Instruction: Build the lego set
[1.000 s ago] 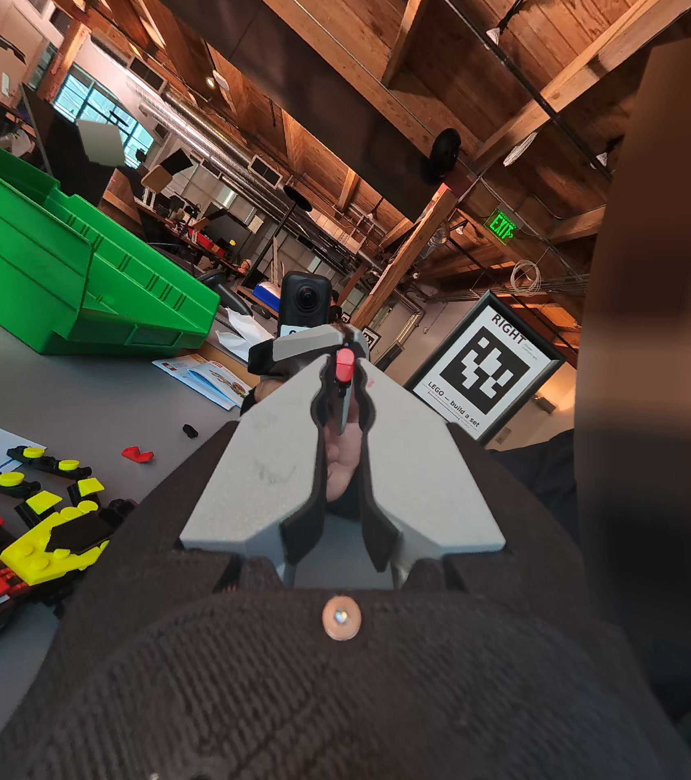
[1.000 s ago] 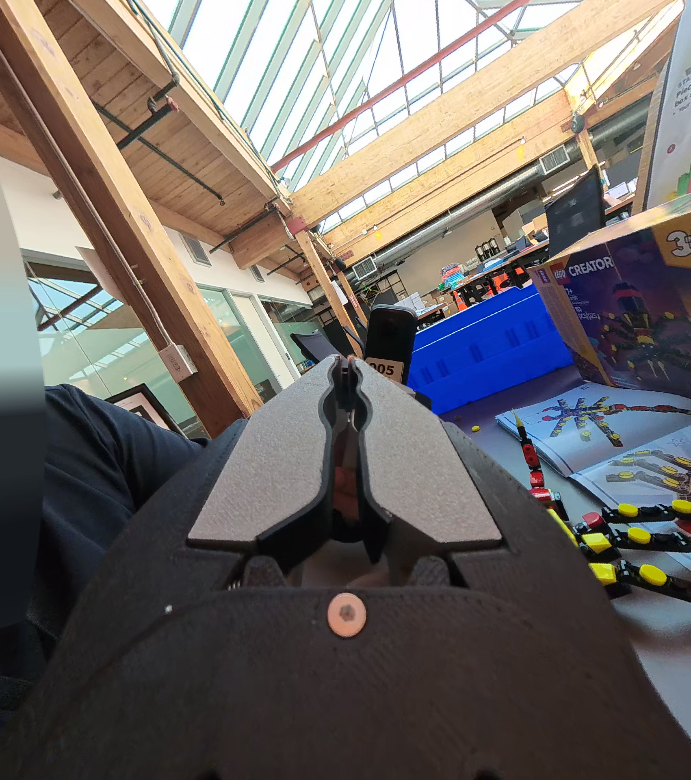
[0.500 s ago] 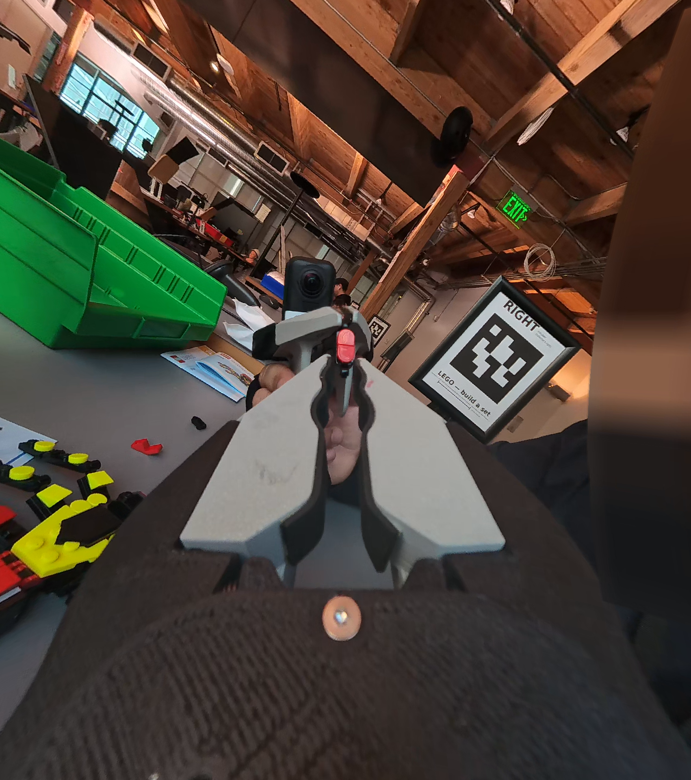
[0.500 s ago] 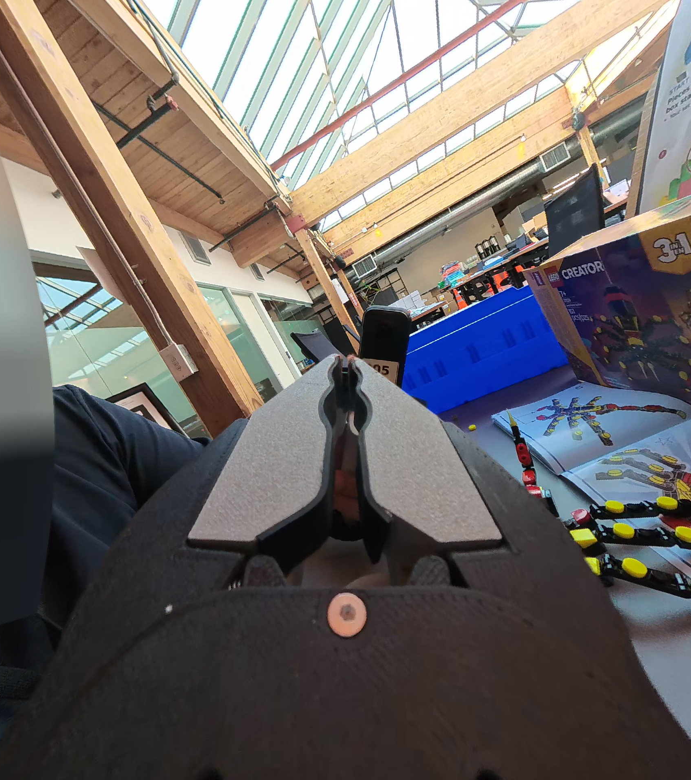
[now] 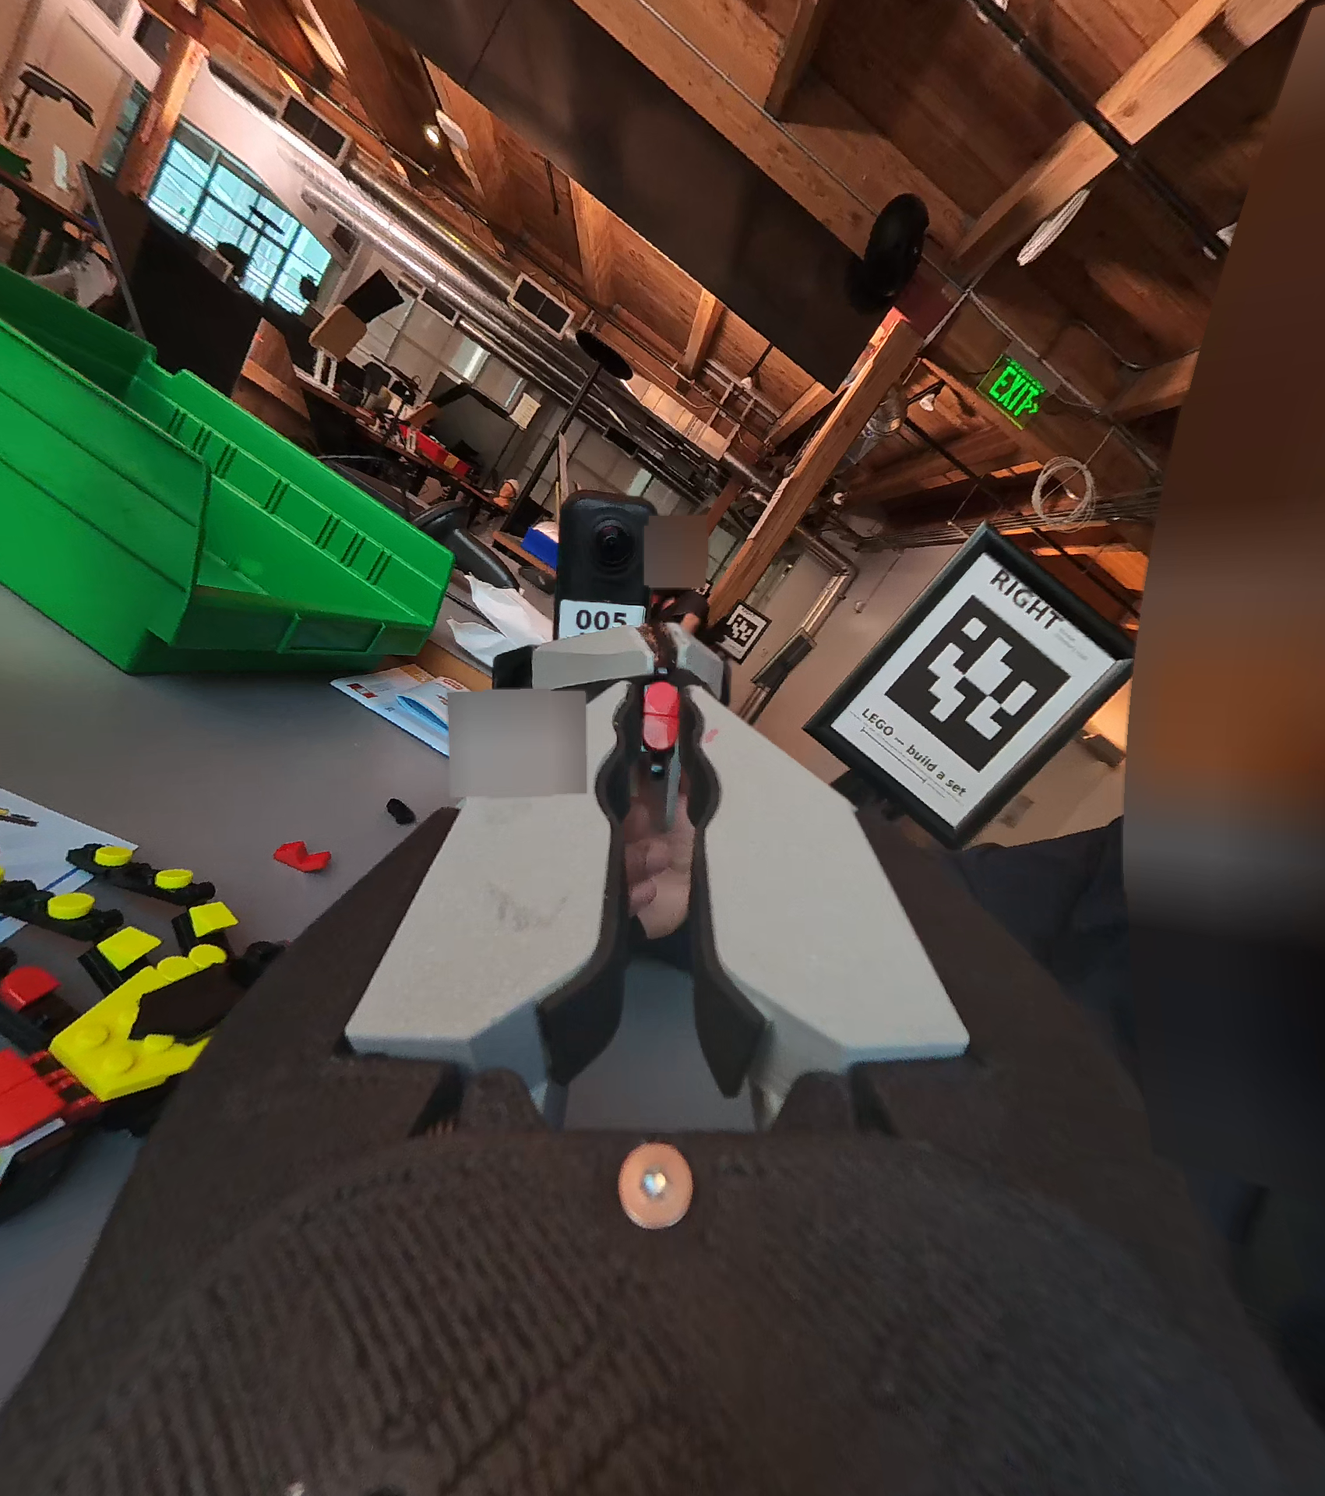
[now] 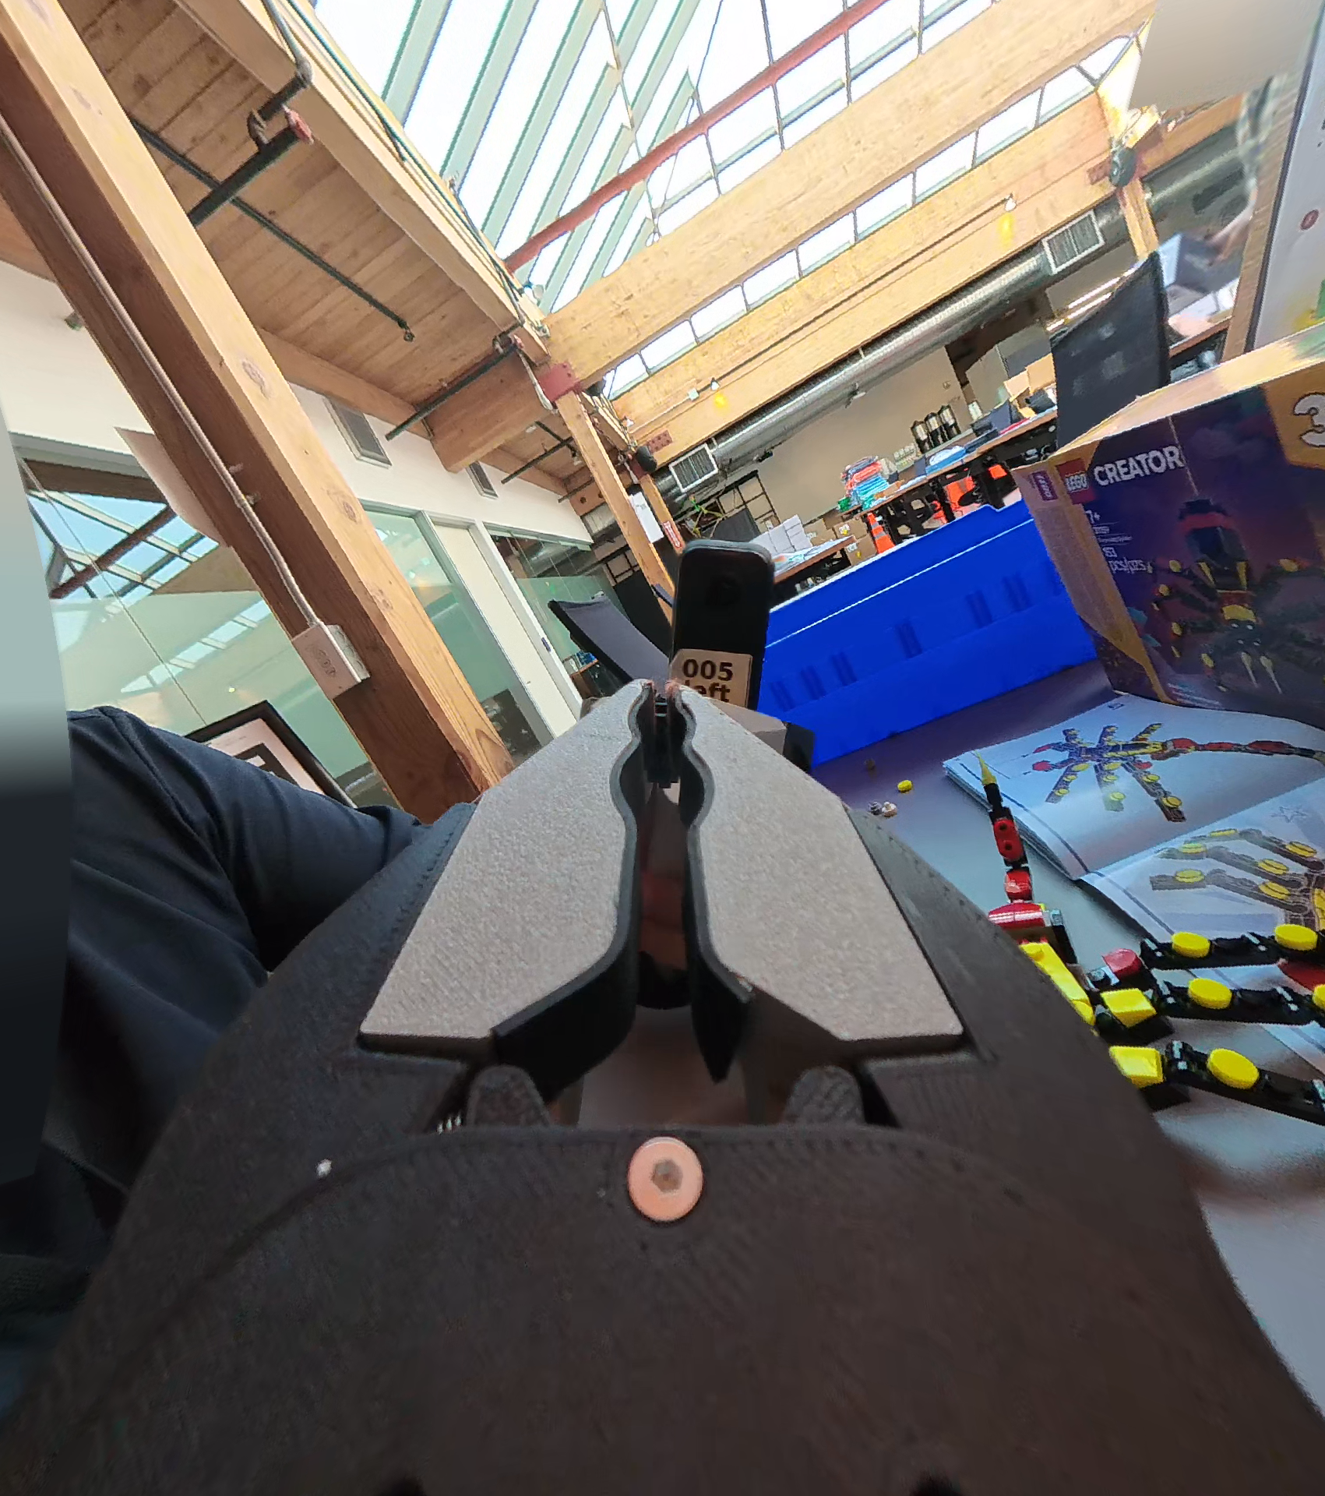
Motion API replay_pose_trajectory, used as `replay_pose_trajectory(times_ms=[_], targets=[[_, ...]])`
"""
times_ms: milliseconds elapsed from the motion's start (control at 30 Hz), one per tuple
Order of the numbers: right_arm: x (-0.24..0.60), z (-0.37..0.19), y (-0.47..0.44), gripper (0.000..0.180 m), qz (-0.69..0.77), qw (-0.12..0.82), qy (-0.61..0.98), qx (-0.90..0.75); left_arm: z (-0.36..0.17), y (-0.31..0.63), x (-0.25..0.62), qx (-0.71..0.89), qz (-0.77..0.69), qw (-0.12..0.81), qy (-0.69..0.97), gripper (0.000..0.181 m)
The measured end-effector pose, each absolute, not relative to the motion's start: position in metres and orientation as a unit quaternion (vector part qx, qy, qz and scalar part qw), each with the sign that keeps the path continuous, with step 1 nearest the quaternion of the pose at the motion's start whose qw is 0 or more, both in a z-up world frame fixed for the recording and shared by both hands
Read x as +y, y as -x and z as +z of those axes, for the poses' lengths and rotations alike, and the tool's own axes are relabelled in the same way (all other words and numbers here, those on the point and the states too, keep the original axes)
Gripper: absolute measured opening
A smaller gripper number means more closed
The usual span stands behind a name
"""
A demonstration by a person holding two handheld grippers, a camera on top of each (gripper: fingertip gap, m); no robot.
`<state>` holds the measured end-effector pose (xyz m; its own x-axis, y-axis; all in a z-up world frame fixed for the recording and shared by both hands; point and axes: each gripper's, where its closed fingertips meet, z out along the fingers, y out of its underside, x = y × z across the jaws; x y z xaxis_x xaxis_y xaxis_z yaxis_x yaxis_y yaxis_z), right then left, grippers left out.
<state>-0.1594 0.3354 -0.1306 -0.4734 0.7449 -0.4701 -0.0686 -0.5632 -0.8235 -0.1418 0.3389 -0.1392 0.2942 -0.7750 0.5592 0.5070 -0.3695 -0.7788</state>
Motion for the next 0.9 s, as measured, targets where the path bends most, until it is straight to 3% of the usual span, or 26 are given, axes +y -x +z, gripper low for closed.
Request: replay_pose_trajectory(times_ms=[367, 900], targets=[[0.330, -0.123, 0.160, 0.000, 0.735, 0.335, 0.430, -0.403, -0.130, 0.146, 0.334, 0.122, -0.537, 0.606, 0.575, 0.005], [0.332, -0.129, 0.162, 0.000, 0.780, 0.287, 0.437, -0.345, -0.115, 0.164, 0.332, 0.071, -0.555, 0.631, 0.537, 0.004]])
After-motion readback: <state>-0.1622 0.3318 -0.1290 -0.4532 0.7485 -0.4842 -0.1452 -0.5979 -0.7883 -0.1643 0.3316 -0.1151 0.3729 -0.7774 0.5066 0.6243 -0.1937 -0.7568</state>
